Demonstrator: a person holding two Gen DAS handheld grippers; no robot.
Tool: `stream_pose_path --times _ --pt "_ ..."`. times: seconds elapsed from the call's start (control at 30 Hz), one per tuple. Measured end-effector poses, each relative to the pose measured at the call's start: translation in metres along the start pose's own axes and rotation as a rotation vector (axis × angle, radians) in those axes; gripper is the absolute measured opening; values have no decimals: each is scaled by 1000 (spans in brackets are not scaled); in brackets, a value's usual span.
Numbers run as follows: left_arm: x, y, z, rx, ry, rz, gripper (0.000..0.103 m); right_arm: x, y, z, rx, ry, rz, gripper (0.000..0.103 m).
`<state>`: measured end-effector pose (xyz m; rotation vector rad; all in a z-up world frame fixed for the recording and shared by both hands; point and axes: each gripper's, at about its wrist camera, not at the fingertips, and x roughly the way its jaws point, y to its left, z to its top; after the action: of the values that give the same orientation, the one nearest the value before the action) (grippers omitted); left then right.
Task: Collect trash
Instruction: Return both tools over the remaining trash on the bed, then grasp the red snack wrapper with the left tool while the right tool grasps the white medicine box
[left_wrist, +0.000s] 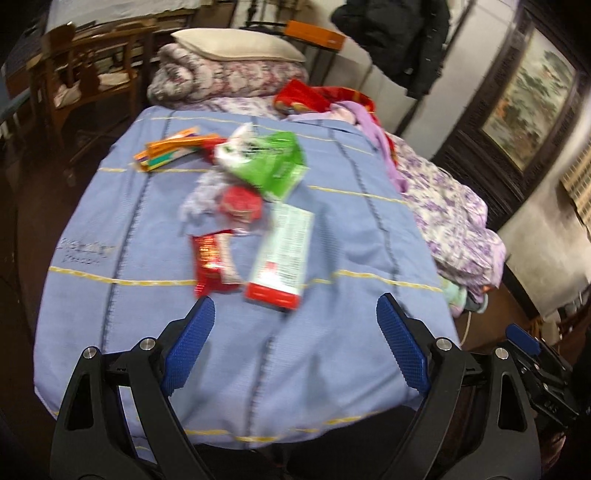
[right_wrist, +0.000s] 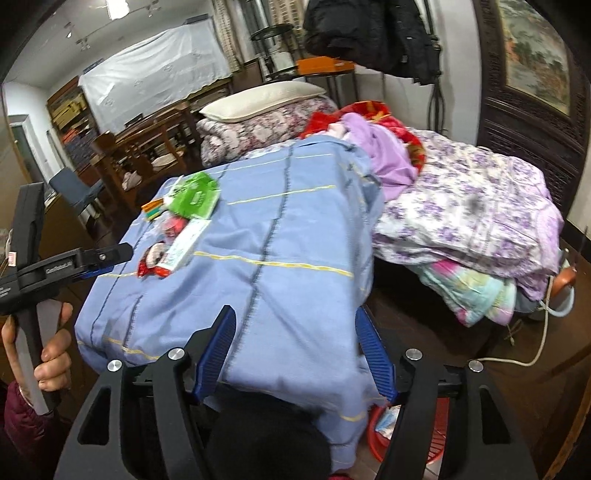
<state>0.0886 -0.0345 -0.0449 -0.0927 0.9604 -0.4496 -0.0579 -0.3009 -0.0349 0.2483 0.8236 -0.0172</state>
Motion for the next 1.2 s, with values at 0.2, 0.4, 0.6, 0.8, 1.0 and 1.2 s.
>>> stream_pose_path --times 0.2,0.4,0.6,0.8,1.0,1.2 --pt "16 30 9 -42 24 44 86 20 27 8 -28 24 25 67" --pt "43 51 18 -55 56 118 86 40 38 16 -41 52 33 67" --pt "63 62 24 -59 79 145 86 53 49 23 -55 58 48 67" --pt "76 62 25 -36 92 197 86 63 57 29 -56 61 61 67" --pt "71 75 22 -31 82 232 86 74 68 40 -53 59 92 67" --pt "63 87 13 14 73 289 87 104 106 65 -71 59 184 67"
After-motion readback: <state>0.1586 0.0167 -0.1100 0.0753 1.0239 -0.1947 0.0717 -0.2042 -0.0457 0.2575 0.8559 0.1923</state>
